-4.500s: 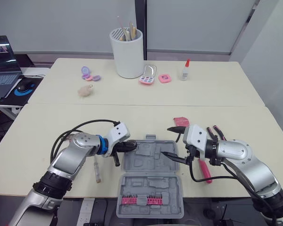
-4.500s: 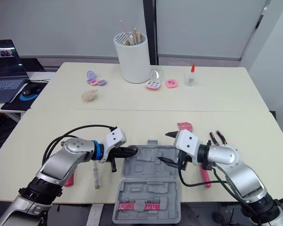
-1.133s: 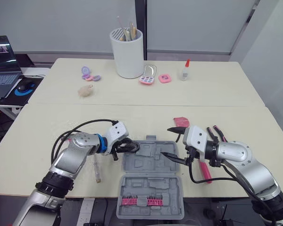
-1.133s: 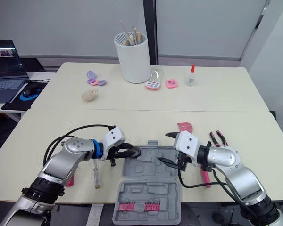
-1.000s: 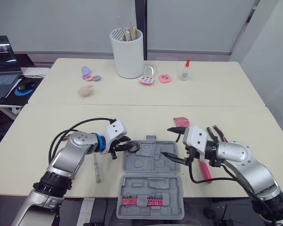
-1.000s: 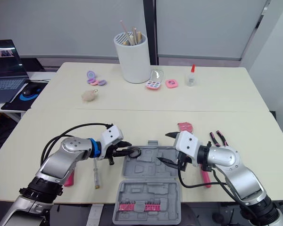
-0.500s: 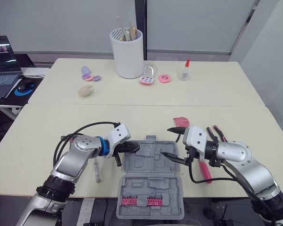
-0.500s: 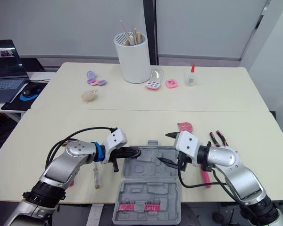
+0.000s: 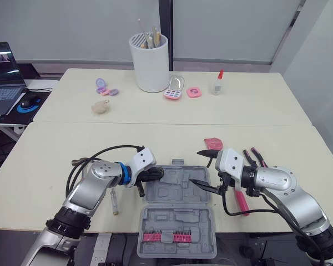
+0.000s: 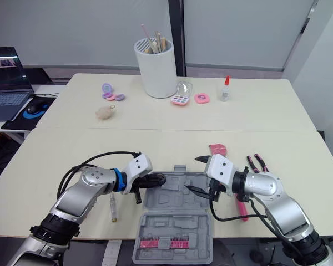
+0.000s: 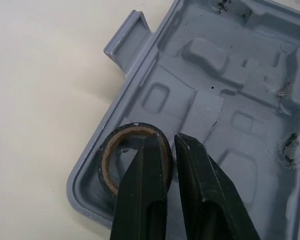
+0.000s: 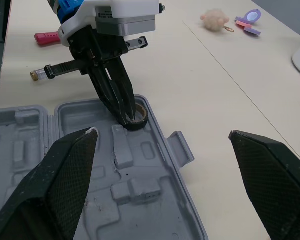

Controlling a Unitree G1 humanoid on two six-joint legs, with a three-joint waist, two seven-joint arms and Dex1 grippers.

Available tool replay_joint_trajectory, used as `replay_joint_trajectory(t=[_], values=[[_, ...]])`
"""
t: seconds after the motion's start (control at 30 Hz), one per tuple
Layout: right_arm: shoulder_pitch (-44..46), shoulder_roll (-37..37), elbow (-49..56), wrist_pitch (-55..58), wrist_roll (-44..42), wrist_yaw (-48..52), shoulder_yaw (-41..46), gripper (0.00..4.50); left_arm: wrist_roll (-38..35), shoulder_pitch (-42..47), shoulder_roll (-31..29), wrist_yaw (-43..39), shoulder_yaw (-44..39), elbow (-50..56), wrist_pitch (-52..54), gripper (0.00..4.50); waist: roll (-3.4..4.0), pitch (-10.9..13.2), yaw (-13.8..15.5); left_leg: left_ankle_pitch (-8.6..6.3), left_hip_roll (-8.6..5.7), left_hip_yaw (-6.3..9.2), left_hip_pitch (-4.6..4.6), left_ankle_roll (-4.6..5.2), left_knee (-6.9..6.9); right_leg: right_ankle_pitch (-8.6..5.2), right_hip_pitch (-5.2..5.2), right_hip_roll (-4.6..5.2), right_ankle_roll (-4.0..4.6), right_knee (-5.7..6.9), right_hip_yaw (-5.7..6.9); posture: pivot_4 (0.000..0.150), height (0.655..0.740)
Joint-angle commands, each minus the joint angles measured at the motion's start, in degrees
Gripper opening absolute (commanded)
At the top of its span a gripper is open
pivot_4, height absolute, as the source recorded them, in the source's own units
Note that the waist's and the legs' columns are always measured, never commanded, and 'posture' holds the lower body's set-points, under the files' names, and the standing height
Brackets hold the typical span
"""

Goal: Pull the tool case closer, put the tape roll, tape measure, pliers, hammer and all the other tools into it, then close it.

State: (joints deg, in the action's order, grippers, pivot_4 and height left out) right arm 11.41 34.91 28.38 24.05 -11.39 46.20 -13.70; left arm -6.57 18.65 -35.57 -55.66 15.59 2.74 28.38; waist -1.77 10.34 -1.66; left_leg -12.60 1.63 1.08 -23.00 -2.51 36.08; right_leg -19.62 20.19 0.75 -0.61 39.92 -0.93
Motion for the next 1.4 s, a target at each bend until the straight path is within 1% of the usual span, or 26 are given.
replay_joint_trajectory(t=[0.03, 0.3, 0.37, 0.4, 0.77, 1.1, 1.3, 1.4], values=[[0.2, 0.0, 1.6, -0.3, -0.6, 0.1, 0.8, 4.50, 0.3, -0.1, 0.2, 0.1, 0.4, 0.7, -0.5, 0.43, 0.00, 0.0, 0.0, 0.00, 0.00, 0.00, 0.00, 0.00, 0.00, 0.00, 0.00, 0.00, 0.00, 0.00, 0.00, 0.150, 0.7400], [-0.1, 0.2, 1.6, -0.3, -0.7, 0.0, 1.1, 4.50, 0.9, 0.0, 0.7, 0.6, 0.6, -0.4, -1.0, 0.43, 0.00, 0.0, 0.0, 0.00, -0.01, 0.00, 0.00, 0.00, 0.00, 0.00, 0.00, 0.00, 0.00, 0.00, 0.00, 0.150, 0.7400], [-0.1, 0.2, 1.7, -0.3, -0.6, -0.1, 0.9, 4.50, 0.9, 0.1, 0.7, 0.5, 0.4, -0.7, -1.1, 0.04, 0.00, 0.0, 0.0, 0.00, 0.00, 0.01, 0.00, 0.00, 0.00, 0.00, 0.00, 0.00, 0.00, 0.00, 0.01, 0.150, 0.7400], [-0.2, 0.2, 1.8, -0.4, -0.5, -0.1, 0.9, 4.50, 1.0, 0.1, 0.8, 0.4, 0.3, -0.8, -1.1, 0.02, 0.00, 0.0, 0.0, 0.00, 0.00, 0.01, 0.00, 0.00, 0.00, 0.00, 0.00, 0.00, 0.00, 0.00, 0.01, 0.150, 0.7400], [0.3, -0.1, 1.5, -0.3, -0.4, -0.2, 0.6, 4.50, 1.1, 0.4, -0.4, 0.2, -0.6, -0.1, -0.3, 0.02, 0.00, 0.0, 0.0, 0.00, 0.00, 0.00, 0.00, 0.00, 0.01, 0.00, -0.01, 0.00, 0.00, 0.00, 0.00, 0.150, 0.7400], [0.3, 0.0, 1.2, -0.6, -0.5, 0.0, 0.9, 4.50, 0.4, 0.1, -0.1, 0.3, -0.6, 0.0, 1.0, 0.02, 0.00, 0.0, 0.0, 0.00, 0.00, 0.00, 0.00, 0.00, 0.01, 0.00, -0.01, 0.00, 0.00, 0.00, 0.00, 0.150, 0.7400], [0.0, -0.1, 1.0, -0.9, -0.3, -0.2, 0.8, 4.50, 0.9, -0.6, -0.4, 0.1, -0.1, -0.4, -0.1, 0.02, 0.00, 0.0, 0.0, 0.00, -0.01, 0.00, 0.00, 0.00, 0.01, 0.00, 0.00, 0.00, 0.00, 0.00, 0.00, 0.150, 0.7400], [0.0, -0.2, 1.0, -0.8, -0.2, -0.3, 0.7, 4.50, 1.1, -0.7, -0.4, 0.2, -0.2, -0.4, -0.6, 0.72, 0.00, 0.0, 0.0, 0.00, 0.00, 0.01, 0.00, 0.00, 0.00, 0.00, 0.00, 0.00, 0.00, 0.00, 0.00, 0.150, 0.7400]])
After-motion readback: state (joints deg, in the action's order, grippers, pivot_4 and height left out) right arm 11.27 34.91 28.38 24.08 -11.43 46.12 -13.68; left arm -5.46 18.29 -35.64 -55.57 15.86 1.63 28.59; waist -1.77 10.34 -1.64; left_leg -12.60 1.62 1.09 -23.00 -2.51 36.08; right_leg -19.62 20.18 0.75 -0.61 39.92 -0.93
